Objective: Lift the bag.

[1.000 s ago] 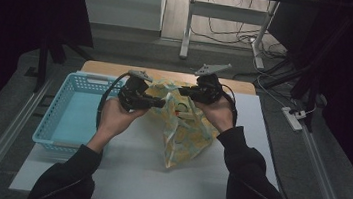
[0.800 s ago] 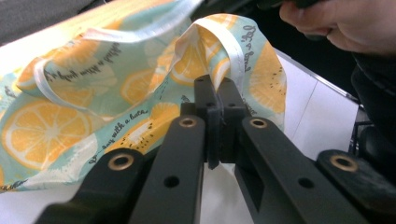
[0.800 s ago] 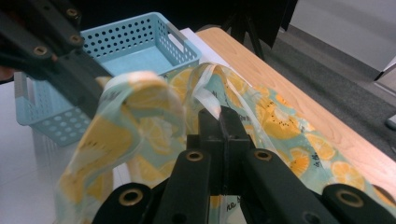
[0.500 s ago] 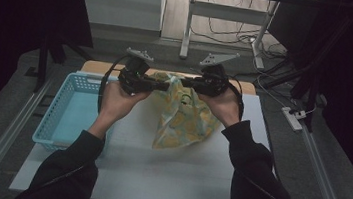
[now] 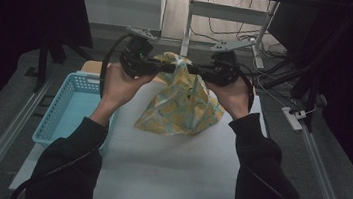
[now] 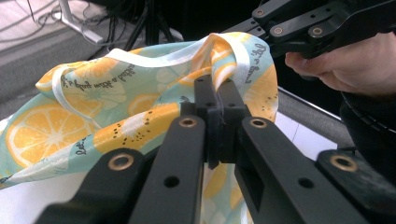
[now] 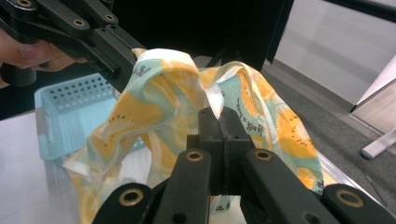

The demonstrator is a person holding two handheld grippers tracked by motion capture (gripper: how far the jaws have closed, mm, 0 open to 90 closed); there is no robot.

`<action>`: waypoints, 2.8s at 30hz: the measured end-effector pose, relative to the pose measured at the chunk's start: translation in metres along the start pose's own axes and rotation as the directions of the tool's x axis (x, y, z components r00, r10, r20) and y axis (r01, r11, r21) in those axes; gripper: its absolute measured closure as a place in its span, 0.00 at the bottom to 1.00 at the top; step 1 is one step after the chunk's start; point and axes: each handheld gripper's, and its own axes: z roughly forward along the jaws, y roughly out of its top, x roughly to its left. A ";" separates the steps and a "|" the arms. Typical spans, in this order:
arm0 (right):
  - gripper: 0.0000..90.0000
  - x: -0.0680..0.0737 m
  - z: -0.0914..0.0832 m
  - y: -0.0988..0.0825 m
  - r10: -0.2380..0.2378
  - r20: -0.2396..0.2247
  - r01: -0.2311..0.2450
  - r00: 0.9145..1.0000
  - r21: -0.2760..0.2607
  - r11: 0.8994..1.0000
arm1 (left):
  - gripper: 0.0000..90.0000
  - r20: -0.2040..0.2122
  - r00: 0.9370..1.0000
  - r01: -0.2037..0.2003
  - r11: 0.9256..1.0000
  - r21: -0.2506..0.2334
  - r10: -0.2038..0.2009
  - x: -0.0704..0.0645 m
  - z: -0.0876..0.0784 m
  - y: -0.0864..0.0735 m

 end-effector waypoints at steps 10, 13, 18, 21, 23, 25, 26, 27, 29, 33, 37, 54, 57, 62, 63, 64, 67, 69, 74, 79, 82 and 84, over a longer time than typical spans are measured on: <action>1.00 -0.001 -0.018 0.019 0.000 0.017 0.001 1.000 -0.060 0.998 | 1.00 -0.010 1.000 -0.020 0.997 -0.076 0.019 -0.006 -0.021 0.022; 1.00 -0.003 -0.022 0.024 0.009 0.020 -0.007 1.000 -0.085 0.996 | 1.00 -0.015 1.000 -0.014 0.995 -0.094 0.012 -0.003 -0.024 0.025; 1.00 -0.006 -0.021 0.025 0.016 0.030 -0.013 0.999 -0.086 0.996 | 1.00 -0.038 0.999 -0.002 0.996 -0.090 -0.002 0.005 -0.021 0.027; 1.00 -0.008 -0.020 0.026 0.025 0.033 -0.022 0.999 -0.089 0.996 | 1.00 -0.042 0.999 0.008 0.995 -0.103 -0.012 0.009 -0.022 0.031; 1.00 -0.008 -0.020 0.029 0.019 0.036 -0.016 0.999 -0.088 0.996 | 1.00 -0.048 0.999 0.010 0.995 -0.104 -0.015 0.011 -0.024 0.034; 1.00 -0.008 -0.021 0.032 0.015 0.042 -0.011 0.999 -0.091 0.996 | 1.00 -0.053 0.998 0.006 0.993 -0.116 -0.013 0.010 -0.026 0.038; 1.00 -0.008 -0.022 0.034 0.012 0.045 -0.007 0.999 -0.095 0.995 | 1.00 -0.052 0.999 0.005 0.993 -0.122 -0.011 0.009 -0.028 0.039; 1.00 -0.007 -0.024 0.036 0.009 0.046 -0.004 0.999 -0.101 0.995 | 1.00 -0.052 0.999 0.003 0.992 -0.130 -0.010 0.008 -0.030 0.041; 1.00 -0.007 -0.028 0.041 0.008 0.046 -0.003 0.999 -0.116 0.993 | 1.00 -0.057 0.998 -0.006 0.990 -0.142 -0.002 0.006 -0.034 0.044; 1.00 -0.005 -0.034 0.049 -0.002 0.055 0.010 0.998 -0.133 0.991 | 1.00 -0.057 0.998 -0.006 0.988 -0.154 -0.002 0.005 -0.038 0.048; 1.00 -0.007 -0.028 0.045 0.002 0.064 0.005 0.998 -0.117 0.993 | 1.00 -0.079 0.997 -0.003 0.993 -0.121 -0.007 0.008 -0.028 0.046; 0.99 -0.022 0.016 0.003 0.071 0.048 -0.070 0.996 -0.033 0.997 | 0.99 -0.101 0.995 0.000 1.000 0.002 0.000 0.033 0.026 0.019; 0.99 -0.023 0.021 -0.002 0.081 0.051 -0.081 0.995 -0.015 0.997 | 0.98 -0.097 0.995 0.009 1.000 0.022 -0.007 0.038 0.034 0.013; 0.96 -0.025 0.025 -0.008 0.093 0.050 -0.093 0.994 -0.010 0.996 | 0.97 -0.100 0.995 -0.010 0.999 0.037 0.014 0.039 0.038 0.010; 0.96 -0.025 0.026 -0.009 0.095 0.050 -0.095 0.994 -0.006 0.995 | 0.97 -0.103 0.995 -0.015 0.999 0.040 0.019 0.038 0.039 0.009; 0.95 -0.025 0.026 -0.010 0.096 0.051 -0.096 0.994 -0.005 0.995 | 0.96 -0.103 0.994 -0.018 0.999 0.040 0.022 0.038 0.039 0.009; 0.92 -0.025 0.027 -0.013 0.100 0.050 -0.100 0.994 -0.005 0.995 | 0.94 -0.102 0.994 -0.032 0.998 0.048 0.037 0.037 0.040 0.006; 0.91 -0.025 0.028 -0.014 0.100 0.053 -0.100 0.994 -0.003 0.995 | 0.91 -0.103 0.994 -0.042 0.998 0.056 0.048 0.036 0.040 0.004; 0.83 -0.025 0.027 -0.018 0.104 0.049 -0.104 0.993 0.001 0.995 | 0.78 -0.100 0.993 -0.051 0.996 0.068 0.058 0.039 0.042 -0.002; 0.75 -0.025 0.028 -0.022 0.113 0.050 -0.113 0.992 -0.001 0.994 | 0.63 -0.086 0.994 -0.060 0.996 0.072 0.066 0.041 0.041 -0.010; 0.70 -0.025 0.029 -0.027 0.121 0.044 -0.121 0.992 0.009 0.993 | 0.56 -0.086 0.993 -0.072 0.994 0.082 0.079 0.042 0.042 -0.015; 0.67 -0.025 0.029 -0.030 0.118 0.047 -0.119 0.992 0.013 0.993 | 0.50 -0.090 0.992 -0.082 0.993 0.089 0.090 0.042 0.041 -0.018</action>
